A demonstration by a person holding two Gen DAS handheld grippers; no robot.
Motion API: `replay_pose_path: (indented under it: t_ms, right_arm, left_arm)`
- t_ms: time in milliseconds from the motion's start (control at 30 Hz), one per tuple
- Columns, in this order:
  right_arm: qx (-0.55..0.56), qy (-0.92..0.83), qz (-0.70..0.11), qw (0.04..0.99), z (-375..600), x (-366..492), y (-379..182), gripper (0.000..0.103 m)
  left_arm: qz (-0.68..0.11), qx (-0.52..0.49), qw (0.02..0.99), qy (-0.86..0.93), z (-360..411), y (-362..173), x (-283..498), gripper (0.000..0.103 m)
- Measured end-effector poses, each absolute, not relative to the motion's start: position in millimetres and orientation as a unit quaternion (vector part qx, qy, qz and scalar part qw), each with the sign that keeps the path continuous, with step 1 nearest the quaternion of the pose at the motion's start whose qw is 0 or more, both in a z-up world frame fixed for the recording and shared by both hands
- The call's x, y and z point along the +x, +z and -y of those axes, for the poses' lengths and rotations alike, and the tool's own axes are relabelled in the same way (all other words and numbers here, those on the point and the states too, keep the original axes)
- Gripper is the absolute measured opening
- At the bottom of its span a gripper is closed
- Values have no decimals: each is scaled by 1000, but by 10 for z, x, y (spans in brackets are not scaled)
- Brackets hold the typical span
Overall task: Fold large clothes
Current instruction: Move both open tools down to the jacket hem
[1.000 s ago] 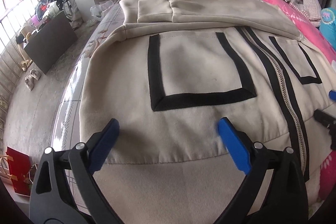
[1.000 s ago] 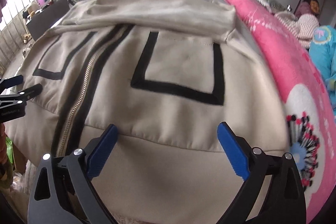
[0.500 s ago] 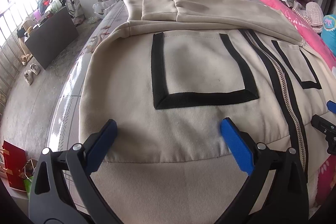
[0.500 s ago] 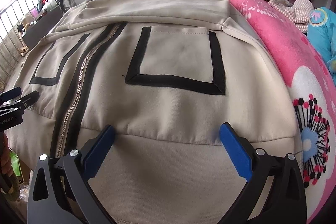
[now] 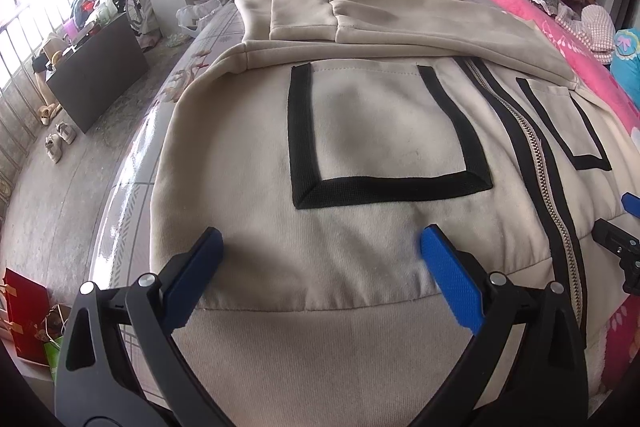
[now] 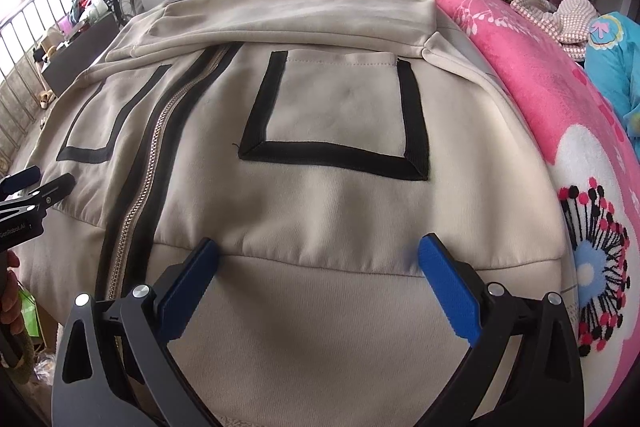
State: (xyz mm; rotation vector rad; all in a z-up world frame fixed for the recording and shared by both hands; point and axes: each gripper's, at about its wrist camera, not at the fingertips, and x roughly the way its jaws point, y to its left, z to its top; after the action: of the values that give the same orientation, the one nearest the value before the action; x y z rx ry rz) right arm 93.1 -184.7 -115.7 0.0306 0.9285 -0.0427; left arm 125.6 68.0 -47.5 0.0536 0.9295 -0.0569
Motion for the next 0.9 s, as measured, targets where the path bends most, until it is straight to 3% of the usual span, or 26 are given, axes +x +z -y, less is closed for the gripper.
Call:
replay_pose_path:
  t_ms: [767,900]
  right_arm:
    - [9,-14,-446,895,1806,914,-1107,97]
    - [9,25,-410,912,1686,805,-949,97]
  left_arm:
    - [-440,26,897,-29,-678,-479,1247,96]
    - [-437,26,899,-30,-682,-482,1242,96]
